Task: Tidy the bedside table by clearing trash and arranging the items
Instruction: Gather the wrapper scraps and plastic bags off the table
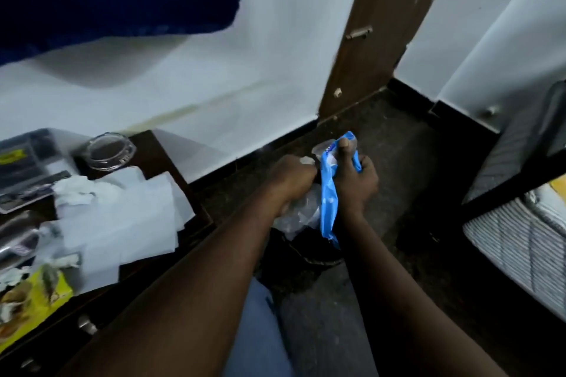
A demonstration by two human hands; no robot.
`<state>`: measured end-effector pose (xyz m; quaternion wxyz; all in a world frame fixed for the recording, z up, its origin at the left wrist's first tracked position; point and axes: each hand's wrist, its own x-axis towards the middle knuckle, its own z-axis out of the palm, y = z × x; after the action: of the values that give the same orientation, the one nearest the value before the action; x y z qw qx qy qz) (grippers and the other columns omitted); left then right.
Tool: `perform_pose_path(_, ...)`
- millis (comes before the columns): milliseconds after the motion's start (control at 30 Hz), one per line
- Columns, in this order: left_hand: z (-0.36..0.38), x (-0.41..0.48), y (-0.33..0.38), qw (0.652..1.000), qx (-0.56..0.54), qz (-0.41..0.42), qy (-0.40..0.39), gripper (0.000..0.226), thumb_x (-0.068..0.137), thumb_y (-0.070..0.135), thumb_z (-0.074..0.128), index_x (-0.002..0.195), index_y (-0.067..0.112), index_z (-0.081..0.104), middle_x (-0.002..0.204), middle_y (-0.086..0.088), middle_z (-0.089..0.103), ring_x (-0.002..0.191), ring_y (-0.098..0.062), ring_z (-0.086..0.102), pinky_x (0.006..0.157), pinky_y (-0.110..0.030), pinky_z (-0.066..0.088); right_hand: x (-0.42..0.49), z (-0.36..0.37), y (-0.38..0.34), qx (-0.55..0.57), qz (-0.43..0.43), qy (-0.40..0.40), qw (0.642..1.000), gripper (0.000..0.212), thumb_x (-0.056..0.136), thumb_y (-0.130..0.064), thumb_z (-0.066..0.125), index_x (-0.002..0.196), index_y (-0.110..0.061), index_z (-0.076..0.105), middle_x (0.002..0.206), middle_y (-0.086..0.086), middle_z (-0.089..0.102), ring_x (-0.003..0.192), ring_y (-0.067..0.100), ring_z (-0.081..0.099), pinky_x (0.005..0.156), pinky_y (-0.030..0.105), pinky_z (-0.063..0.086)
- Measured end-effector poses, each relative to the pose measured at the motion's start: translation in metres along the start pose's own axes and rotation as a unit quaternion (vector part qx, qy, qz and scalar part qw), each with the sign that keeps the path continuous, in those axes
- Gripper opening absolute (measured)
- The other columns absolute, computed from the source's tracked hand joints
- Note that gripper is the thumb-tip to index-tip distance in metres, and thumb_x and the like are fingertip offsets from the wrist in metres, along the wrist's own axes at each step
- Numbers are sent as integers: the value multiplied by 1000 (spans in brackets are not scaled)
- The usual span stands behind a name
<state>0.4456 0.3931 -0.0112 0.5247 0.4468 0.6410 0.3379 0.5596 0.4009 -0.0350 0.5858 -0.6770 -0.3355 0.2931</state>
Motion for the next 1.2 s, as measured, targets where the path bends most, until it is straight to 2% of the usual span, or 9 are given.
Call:
perform_pose_path(133,14,30,-13,988,-75,-70,111,32,74,41,80,88,14,73,82,-3,75,88,-26,74,73,-28,57,21,-18,43,-59,63,66,994,65,79,-77,65,62,-16,53,59,-8,58,57,10,53,67,41,49)
perform_pose_path(233,32,34,-18,968,-127,-123,180,64,64,56,67,113,14,61,114,-14,69,107,-36,67,91,-39,55,28,-21,59,-53,124,117,984,70,72,-87,52,75,-19,65,72,-6,68,73,17,66,70,35,50)
perform_pose_path(333,65,35,-45,963,-170,-174,120,78,55,57,56,120,14,53,128,-22,55,114,-40,60,97,-57,53,45,-14,74,-60,149,165,973,62,85,-80,53,77,-18,57,89,4,72,88,30,68,82,41,54)
perform_pose_path(533,81,52,-92,971,-121,-189,-78,98,52,68,65,140,27,51,133,-12,58,112,-30,63,96,-48,56,60,10,115,-42,212,187,958,57,94,-69,56,91,-13,68,100,11,74,94,30,70,74,31,45)
perform_pose_path(667,68,73,-124,968,-74,-184,-156,68,82,43,77,139,30,41,117,-8,67,98,-27,69,67,-35,59,55,22,144,-39,275,160,947,56,91,-74,54,93,-19,65,110,11,74,99,30,68,76,31,41)
perform_pose_path(800,71,89,-142,992,65,-82,-70,37,86,33,72,119,23,58,118,-12,68,100,-26,67,80,-39,58,52,31,160,21,312,0,950,66,105,-58,39,132,-3,64,135,22,64,124,37,62,107,44,48)
perform_pose_path(933,77,100,-146,992,66,-86,61,51,83,38,74,127,21,56,127,-13,63,112,-33,64,99,-43,54,38,21,169,143,204,-128,960,31,102,-24,59,124,-2,61,116,21,70,103,25,70,94,42,58)
perform_pose_path(1067,84,112,-147,995,8,-100,-2,65,90,34,69,147,28,39,139,-12,55,119,-29,59,103,-44,52,34,-3,190,-134,20,-123,983,44,91,-20,74,131,-25,56,128,3,64,117,19,64,99,41,54)
perform_pose_path(1200,84,118,-153,989,62,-103,-83,70,106,25,46,164,30,7,165,-10,31,143,-31,41,107,-36,39,43,-12,206,-334,-59,-110,934,53,88,-14,68,139,-19,55,148,11,44,127,31,55,99,39,50)
